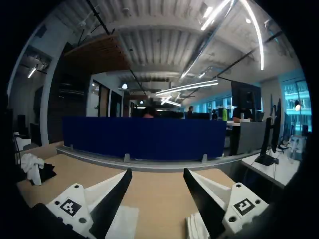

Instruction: Fold towel

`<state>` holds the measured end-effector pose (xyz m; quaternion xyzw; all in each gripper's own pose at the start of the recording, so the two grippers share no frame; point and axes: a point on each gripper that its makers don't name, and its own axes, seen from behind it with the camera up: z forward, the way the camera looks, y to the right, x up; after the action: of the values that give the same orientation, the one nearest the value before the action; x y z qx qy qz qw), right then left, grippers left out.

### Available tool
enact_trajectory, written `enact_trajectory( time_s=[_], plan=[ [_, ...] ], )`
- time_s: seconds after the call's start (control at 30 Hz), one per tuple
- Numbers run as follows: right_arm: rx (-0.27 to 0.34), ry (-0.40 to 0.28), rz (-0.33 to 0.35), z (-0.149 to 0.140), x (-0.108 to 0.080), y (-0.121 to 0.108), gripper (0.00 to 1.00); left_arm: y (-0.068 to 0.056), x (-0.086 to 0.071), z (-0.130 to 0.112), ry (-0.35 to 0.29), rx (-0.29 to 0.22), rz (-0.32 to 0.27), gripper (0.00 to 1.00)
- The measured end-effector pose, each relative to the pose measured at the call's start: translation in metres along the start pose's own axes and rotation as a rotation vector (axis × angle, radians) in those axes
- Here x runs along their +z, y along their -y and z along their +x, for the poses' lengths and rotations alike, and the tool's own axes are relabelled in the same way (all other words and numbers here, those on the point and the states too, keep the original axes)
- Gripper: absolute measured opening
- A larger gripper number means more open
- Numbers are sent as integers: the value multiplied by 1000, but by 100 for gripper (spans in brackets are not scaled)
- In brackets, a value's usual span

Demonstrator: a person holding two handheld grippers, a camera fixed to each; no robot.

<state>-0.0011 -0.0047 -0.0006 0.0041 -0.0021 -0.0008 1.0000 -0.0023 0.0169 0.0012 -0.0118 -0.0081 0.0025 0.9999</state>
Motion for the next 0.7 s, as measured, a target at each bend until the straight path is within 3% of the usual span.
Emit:
enact_trajectory(
  time_s=[0.17,0.47,0.57,0.7],
  plan=[
    [-19,48,78,-8,-2,30,100,-26,0,-8,55,22,-95,100],
    [-87,231,294,-35,-12,72,100,-71,-8,-31,197,75,-331,100],
    [-103,282,346,-42,-14,80,100,-79,-9,-36,234,68,-381,100],
    [-123,316,369,-50,-13,83,100,-82,-8,-44,264,67,-406,100]
  ],
)
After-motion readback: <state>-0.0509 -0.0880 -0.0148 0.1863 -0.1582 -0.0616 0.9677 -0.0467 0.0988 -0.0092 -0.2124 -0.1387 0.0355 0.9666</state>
